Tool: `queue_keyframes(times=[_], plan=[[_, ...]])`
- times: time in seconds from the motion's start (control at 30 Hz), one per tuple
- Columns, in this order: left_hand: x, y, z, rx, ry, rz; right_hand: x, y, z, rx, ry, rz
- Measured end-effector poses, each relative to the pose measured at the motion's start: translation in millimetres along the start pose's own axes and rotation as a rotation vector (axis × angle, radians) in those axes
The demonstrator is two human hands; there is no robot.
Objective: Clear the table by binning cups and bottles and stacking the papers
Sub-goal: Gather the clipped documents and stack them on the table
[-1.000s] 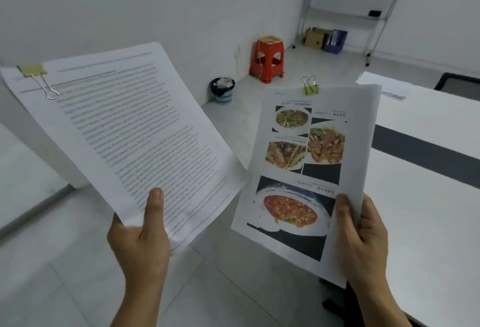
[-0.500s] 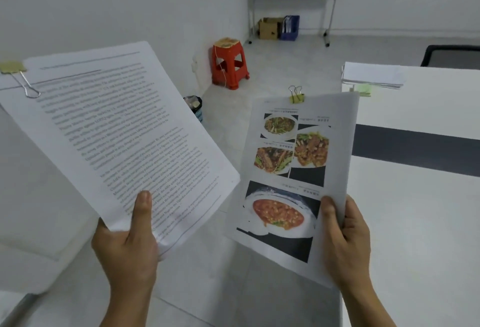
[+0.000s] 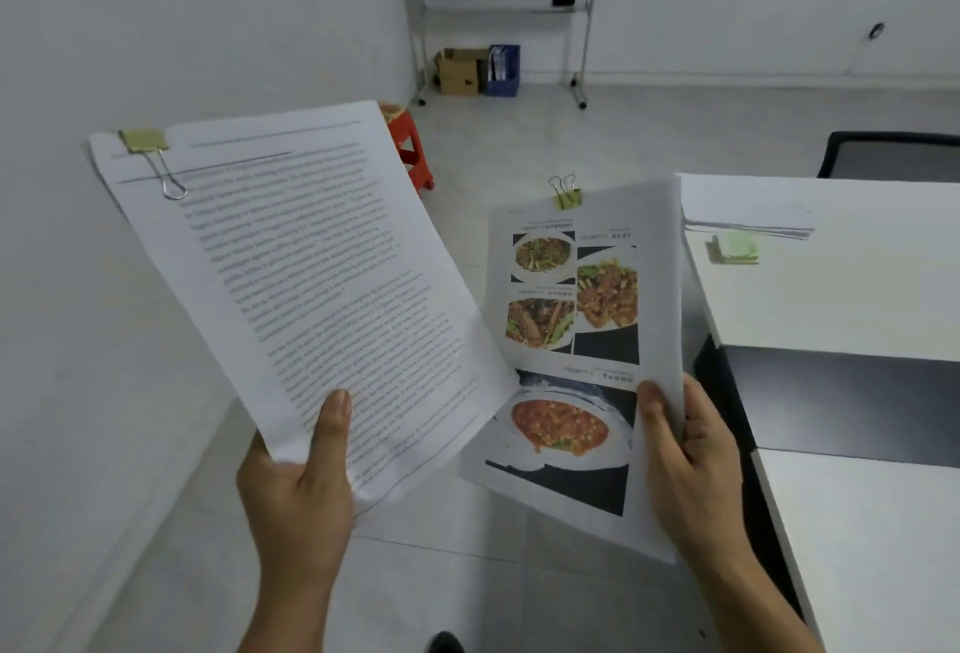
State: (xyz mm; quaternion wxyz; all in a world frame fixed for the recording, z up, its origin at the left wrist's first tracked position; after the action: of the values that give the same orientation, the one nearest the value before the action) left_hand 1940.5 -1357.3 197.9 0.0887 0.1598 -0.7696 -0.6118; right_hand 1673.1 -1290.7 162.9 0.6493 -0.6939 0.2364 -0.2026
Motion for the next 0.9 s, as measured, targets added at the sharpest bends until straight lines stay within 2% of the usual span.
queue_keyframes(times=[0.17, 0.37, 0.47, 0.57, 0.73, 0.9], plan=[[111, -6, -123, 0.007, -0.233, 0.058, 22, -8, -92, 0.027, 0.19, 0.036], [271, -23, -209, -0.011, -0.47, 0.09, 11, 22, -197, 0.109, 0.475, 0.048], [351, -46, -244, -0.001, -0.496, 0.04, 7, 57, -270, 0.145, 0.578, 0.046], [422, -61, -283, -0.023, -0.477, 0.01, 8, 76, -363, 0.15, 0.574, -0.001], [529, -50, -359, -0.005, -0.458, -0.025, 12, 66, -507, 0.123, 0.553, -0.105], [632, -55, -405, -0.03, -0.473, 0.007, 1, 58, -609, 0.109, 0.562, -0.101]])
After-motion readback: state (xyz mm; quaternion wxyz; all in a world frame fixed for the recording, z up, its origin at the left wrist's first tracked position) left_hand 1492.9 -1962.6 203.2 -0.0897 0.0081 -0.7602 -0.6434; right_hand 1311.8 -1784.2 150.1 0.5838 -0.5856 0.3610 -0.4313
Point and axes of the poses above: each hand's wrist, its own z-axis away from the middle knuckle, its own x-axis out of the palm, y = z × x, the point moved 2 cm from there along -z, towards the middle knuckle, and after that the axes turned 4 degrees about -z, right-handed, at the moved point
